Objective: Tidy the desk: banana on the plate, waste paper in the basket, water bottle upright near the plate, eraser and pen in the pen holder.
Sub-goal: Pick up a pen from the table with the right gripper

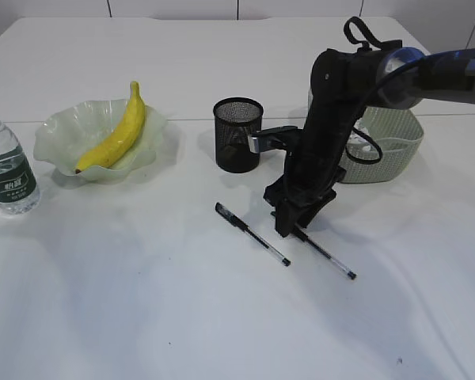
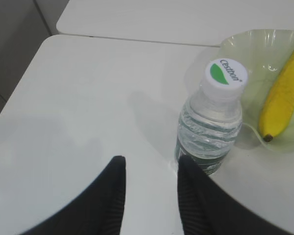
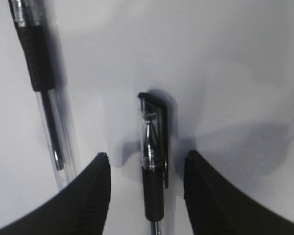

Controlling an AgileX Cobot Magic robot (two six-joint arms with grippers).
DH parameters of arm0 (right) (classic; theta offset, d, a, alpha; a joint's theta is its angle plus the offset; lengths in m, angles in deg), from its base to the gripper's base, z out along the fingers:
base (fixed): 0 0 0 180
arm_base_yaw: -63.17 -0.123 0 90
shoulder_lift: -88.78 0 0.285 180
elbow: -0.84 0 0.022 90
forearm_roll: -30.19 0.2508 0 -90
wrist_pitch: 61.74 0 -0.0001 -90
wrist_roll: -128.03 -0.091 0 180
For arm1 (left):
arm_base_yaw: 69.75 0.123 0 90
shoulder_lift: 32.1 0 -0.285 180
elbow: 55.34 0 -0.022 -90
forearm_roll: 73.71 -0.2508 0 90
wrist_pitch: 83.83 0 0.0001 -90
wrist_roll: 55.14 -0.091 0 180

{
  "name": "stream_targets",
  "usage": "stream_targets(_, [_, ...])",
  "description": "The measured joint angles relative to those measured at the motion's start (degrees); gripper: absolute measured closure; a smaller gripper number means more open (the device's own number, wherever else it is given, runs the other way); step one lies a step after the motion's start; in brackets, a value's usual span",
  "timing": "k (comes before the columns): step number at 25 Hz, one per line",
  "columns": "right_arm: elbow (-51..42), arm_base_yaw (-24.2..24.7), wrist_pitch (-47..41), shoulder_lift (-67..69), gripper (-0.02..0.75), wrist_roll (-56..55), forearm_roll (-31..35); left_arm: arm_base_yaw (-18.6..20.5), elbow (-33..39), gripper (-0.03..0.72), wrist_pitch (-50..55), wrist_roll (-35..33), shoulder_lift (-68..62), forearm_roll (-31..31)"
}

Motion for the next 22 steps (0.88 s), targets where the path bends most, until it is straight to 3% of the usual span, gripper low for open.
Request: stream_targets(22, [0.0,0.0,0.0,0.1,0.367,0.0,-0.2,0.0,0.0,0.445,0.0,0.0,0.0,0.0])
